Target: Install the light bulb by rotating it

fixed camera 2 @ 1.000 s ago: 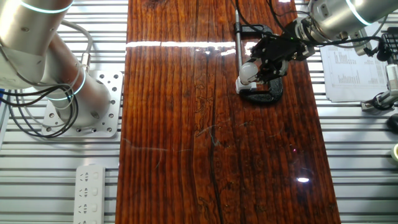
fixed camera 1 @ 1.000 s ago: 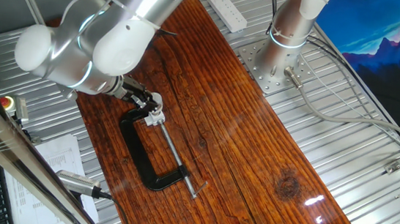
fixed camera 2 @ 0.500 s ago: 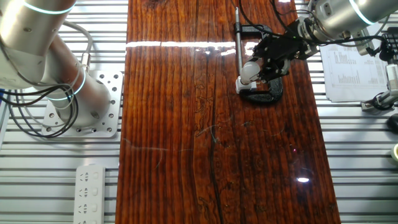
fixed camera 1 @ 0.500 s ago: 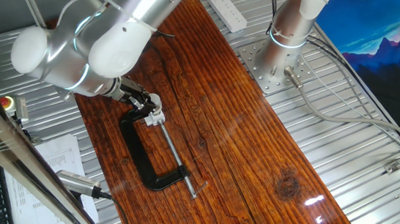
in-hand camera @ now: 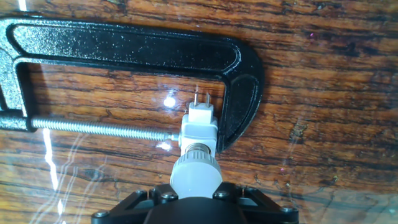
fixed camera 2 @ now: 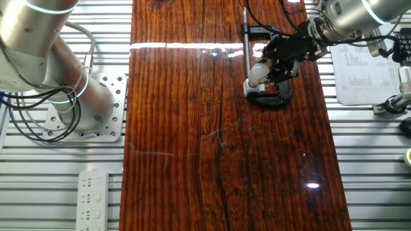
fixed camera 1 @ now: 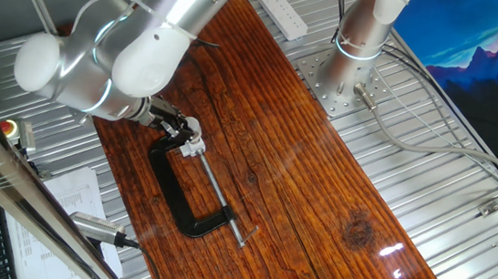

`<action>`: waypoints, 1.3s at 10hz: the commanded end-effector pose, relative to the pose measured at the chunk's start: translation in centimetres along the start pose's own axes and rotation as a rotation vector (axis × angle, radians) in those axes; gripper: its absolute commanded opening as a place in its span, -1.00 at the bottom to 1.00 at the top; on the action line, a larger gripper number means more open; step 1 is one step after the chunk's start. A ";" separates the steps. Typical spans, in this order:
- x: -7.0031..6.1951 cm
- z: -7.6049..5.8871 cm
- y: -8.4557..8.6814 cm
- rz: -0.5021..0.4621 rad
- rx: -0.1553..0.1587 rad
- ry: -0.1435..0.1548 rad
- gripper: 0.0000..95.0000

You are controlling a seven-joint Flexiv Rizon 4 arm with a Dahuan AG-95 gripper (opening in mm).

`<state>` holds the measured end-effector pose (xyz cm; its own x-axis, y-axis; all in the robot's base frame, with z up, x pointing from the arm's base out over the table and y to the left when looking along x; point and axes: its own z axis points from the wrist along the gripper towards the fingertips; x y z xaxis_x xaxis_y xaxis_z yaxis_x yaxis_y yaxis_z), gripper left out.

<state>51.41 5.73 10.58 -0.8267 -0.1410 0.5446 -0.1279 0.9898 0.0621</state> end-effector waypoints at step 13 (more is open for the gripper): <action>-0.1 0.0 -0.5 0.228 -0.135 -0.013 -0.60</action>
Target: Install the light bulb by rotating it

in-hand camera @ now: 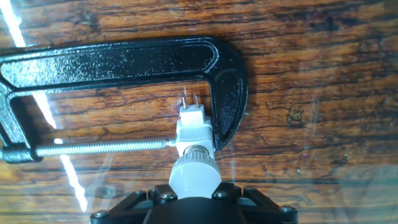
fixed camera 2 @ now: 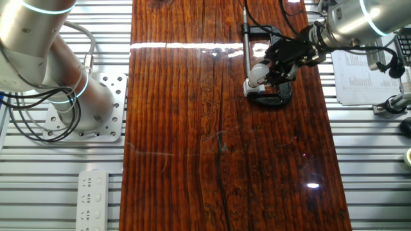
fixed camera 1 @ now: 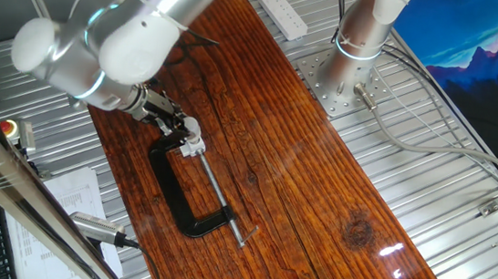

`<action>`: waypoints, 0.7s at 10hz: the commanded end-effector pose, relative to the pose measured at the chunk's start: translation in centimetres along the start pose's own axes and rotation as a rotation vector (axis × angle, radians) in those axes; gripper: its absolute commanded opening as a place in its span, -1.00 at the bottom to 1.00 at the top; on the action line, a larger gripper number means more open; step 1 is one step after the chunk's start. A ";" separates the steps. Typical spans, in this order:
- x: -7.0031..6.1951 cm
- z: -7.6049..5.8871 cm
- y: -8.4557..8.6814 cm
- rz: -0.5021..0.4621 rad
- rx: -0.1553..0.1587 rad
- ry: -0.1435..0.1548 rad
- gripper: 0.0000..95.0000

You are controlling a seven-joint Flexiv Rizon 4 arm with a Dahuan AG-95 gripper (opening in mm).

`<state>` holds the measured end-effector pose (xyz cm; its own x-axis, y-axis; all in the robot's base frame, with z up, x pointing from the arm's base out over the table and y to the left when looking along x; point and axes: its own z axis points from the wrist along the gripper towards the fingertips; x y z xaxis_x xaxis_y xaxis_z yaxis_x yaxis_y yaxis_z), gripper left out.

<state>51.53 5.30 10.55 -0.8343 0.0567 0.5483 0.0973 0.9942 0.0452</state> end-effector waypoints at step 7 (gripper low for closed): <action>-0.1 0.0 -0.1 0.099 -0.042 -0.009 -0.20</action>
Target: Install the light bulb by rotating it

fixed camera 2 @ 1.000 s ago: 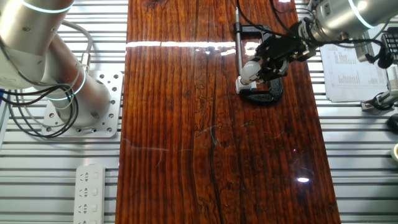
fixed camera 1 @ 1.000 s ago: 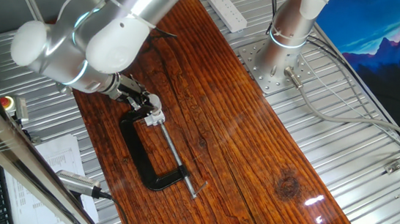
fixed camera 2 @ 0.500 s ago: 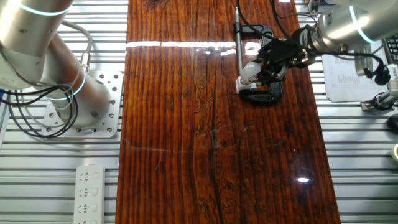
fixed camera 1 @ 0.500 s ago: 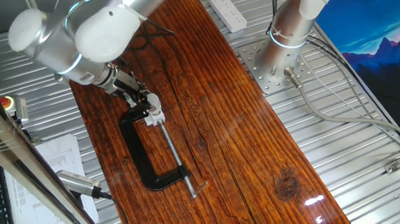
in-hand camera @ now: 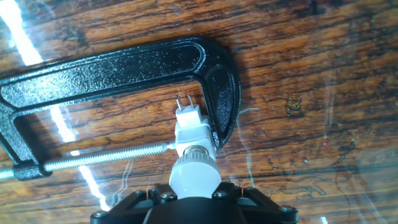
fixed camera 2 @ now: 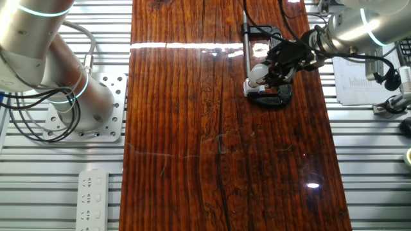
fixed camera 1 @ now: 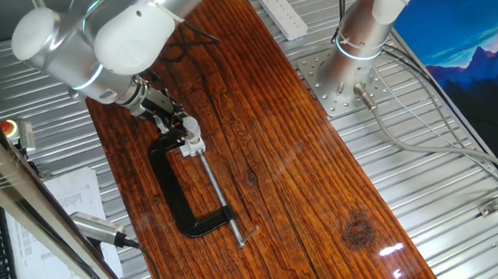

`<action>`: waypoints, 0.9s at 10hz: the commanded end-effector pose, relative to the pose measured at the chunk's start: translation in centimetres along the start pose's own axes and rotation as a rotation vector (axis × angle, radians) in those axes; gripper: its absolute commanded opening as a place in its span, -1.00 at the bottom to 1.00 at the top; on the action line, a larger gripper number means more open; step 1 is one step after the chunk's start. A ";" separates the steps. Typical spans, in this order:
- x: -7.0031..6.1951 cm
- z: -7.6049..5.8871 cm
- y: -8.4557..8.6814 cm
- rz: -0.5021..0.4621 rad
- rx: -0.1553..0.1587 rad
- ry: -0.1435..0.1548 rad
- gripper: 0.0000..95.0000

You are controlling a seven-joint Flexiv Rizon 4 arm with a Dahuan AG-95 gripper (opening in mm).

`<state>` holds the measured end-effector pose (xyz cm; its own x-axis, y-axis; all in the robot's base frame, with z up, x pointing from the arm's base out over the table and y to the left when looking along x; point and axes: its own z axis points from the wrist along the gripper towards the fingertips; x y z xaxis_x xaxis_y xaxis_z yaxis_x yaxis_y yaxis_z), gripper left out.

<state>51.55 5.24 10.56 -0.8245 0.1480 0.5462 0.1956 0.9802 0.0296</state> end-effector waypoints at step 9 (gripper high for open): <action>-0.1 0.0 -0.1 0.004 -0.011 0.000 0.20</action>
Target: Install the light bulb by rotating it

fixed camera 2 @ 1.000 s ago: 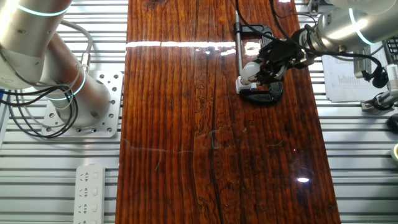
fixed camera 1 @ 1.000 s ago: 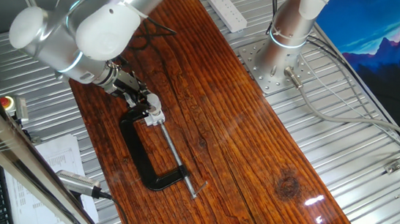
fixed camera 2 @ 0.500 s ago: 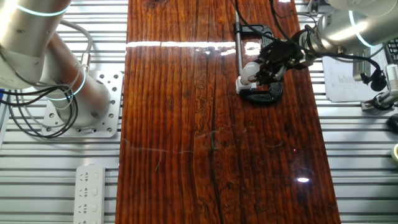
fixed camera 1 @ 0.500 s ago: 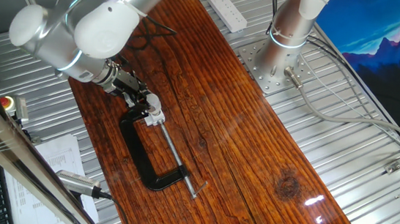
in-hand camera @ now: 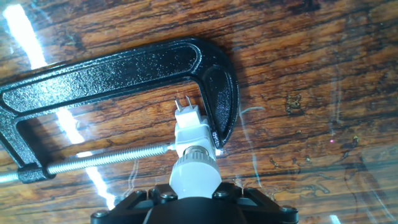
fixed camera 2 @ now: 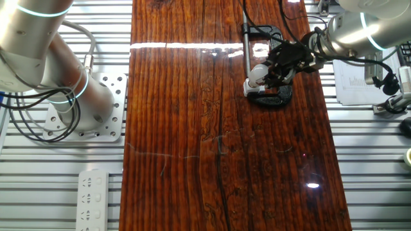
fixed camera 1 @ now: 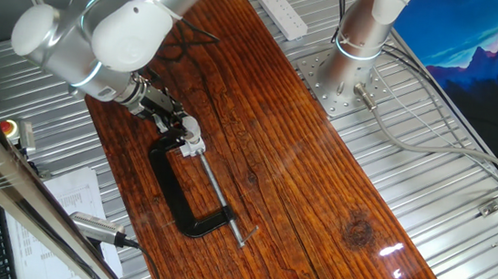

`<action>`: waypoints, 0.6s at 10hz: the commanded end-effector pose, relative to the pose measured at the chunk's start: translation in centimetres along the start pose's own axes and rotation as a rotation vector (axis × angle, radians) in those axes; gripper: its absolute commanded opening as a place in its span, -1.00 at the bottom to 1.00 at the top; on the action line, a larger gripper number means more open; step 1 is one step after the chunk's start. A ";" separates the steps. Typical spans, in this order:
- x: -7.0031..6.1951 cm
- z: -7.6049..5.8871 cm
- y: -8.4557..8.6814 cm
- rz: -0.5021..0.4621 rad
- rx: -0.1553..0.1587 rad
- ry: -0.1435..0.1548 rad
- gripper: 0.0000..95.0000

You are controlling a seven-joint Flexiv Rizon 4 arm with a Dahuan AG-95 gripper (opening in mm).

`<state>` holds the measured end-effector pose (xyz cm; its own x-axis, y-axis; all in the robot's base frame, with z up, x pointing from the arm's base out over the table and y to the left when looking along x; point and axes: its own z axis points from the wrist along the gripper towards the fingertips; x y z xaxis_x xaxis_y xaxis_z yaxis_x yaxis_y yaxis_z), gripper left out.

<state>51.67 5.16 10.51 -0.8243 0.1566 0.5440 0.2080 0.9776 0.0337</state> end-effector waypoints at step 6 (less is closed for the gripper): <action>0.1 -0.1 -0.3 -0.023 0.004 -0.013 0.60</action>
<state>51.57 4.80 10.58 -0.8364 0.1367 0.5308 0.1876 0.9813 0.0429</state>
